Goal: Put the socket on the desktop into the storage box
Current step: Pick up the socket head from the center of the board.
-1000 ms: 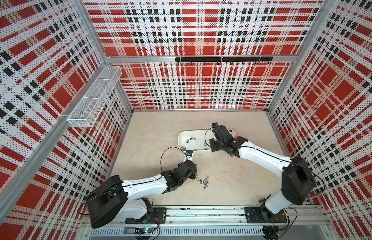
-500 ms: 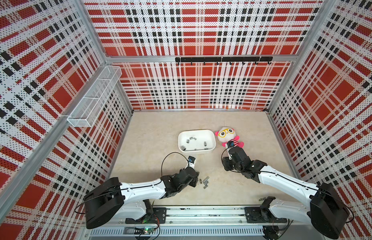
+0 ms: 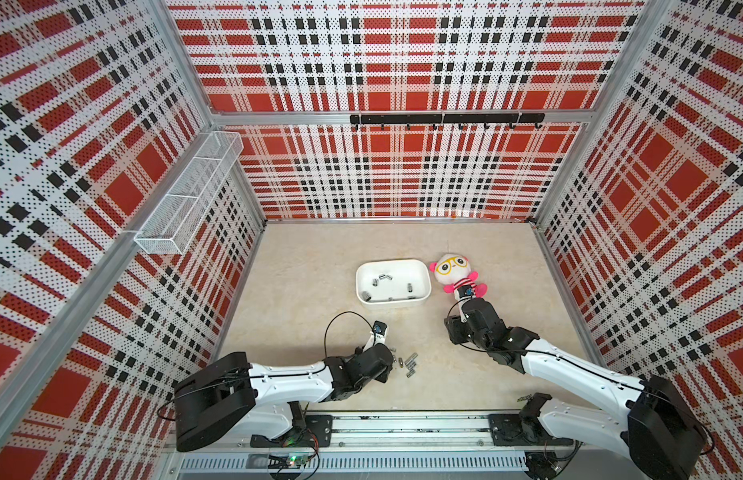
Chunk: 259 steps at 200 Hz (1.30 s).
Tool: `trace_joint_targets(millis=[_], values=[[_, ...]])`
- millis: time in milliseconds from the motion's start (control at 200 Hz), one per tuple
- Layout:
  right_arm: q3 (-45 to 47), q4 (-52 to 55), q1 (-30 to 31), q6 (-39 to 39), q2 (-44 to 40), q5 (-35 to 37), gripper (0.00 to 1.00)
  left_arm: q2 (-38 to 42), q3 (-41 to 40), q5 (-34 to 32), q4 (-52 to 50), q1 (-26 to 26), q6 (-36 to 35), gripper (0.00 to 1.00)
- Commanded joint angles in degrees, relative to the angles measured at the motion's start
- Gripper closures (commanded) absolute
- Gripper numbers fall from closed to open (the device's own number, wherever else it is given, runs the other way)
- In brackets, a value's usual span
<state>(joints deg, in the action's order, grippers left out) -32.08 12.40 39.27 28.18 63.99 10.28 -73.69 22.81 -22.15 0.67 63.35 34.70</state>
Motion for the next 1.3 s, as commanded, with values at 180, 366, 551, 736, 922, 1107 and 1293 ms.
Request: trace_joint_targets(millis=[180,366,551,736,922,1107,1293], values=[[0.2,-1.5,0.8,0.6,1.2,0.0,0.54,-1.2,0.9,0.4,0.3,0.7,-0.3,0.7],[0.1,-1.7,1.2,0.6,1.7,0.3,0.54,-2.6,1.3,-0.2,0.3,0.6,-0.3,0.7],[-0.1,-1.7,1.5,0.5,2.2,0.5,0.54,-4.7,2.2,0.3,0.2,0.6,-0.9,0.7],[-0.3,-1.8,1.9,0.4,2.9,0.4,0.55,-6.5,3.2,0.4,0.0,0.7,-1.5,0.7],[-0.4,-1.9,2.1,0.4,2.9,0.4,0.54,-6.2,3.2,-0.2,-0.3,0.8,-1.7,0.7],[-0.4,-1.8,2.4,0.4,3.0,0.7,0.54,-7.3,3.6,0.8,-0.2,0.9,-2.1,0.72],[-0.5,-1.6,2.6,0.3,3.1,0.8,0.54,-8.5,3.9,1.2,-0.1,1.2,-2.4,0.74]])
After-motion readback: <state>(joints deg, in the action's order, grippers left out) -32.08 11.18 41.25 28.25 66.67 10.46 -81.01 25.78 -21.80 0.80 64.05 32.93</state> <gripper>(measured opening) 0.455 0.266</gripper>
